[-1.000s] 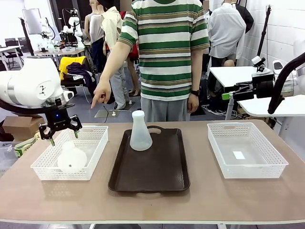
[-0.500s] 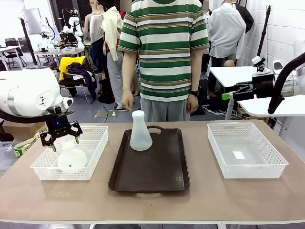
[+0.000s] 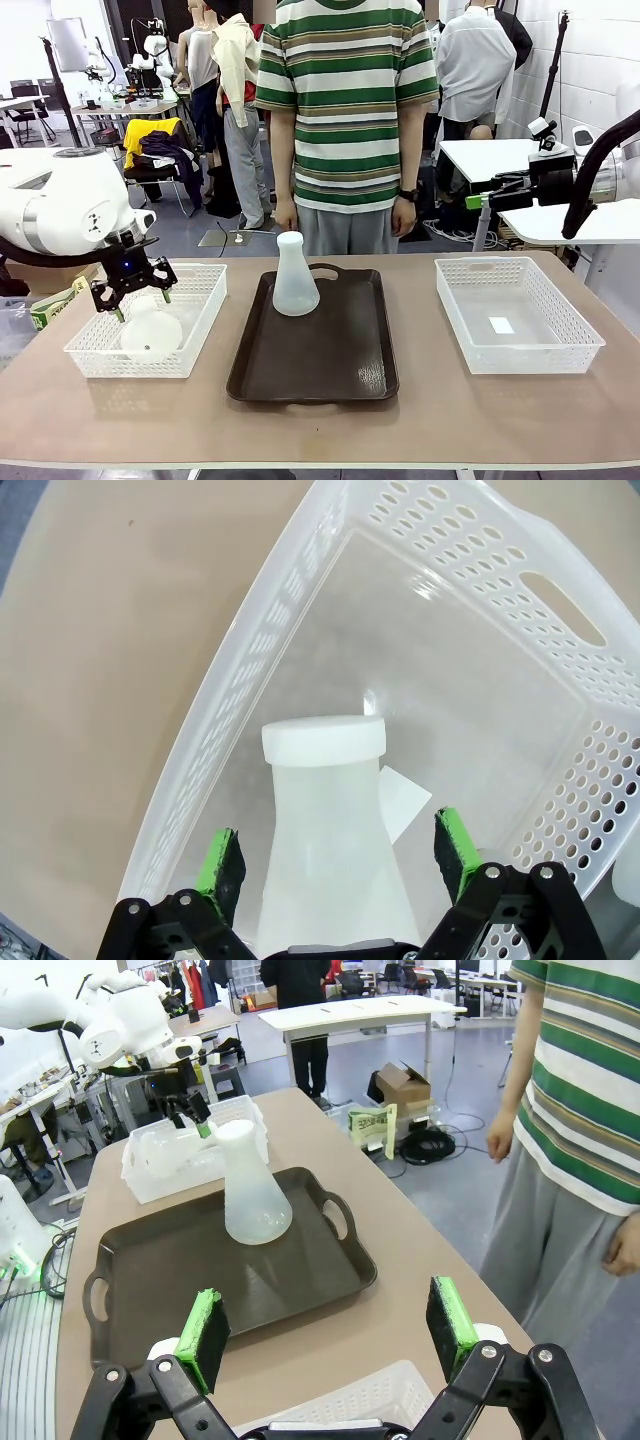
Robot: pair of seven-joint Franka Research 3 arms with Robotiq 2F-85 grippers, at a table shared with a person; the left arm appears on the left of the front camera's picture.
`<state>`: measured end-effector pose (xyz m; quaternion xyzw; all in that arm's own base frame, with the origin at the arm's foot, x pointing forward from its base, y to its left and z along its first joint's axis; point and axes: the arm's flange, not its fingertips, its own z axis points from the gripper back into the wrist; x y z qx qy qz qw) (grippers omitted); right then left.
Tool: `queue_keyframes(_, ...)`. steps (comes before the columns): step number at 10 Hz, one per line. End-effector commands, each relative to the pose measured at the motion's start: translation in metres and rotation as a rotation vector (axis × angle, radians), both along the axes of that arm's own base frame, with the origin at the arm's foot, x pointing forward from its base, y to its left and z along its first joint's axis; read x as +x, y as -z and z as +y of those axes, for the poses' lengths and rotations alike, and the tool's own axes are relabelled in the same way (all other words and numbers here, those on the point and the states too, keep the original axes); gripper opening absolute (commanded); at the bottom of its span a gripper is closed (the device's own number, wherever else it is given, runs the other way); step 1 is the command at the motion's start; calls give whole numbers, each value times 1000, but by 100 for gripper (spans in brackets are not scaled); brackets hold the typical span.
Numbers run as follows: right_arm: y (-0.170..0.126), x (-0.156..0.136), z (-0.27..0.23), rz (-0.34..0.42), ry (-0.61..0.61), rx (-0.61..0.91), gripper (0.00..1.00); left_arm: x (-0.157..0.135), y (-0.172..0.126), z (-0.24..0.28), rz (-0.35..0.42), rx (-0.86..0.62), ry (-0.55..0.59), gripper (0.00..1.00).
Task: Prepare the laboratory tools.
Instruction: Pick up the Big flask that the person points to.
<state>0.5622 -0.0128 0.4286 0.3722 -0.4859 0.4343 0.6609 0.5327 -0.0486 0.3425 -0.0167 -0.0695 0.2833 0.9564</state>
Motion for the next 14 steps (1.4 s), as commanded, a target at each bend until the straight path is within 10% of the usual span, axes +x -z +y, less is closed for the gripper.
queue_keyframes(1,-1,-1,1,0,-3,-16,100,4,4,-3,-17,11,-35,100)
queue_keyframes(11,-1,-1,1,0,-3,-16,100,8,7,-3,-37,38,-103,100)
queue_keyframes(14,-1,-1,1,0,-3,-16,100,8,11,-1,-29,51,-120,57)
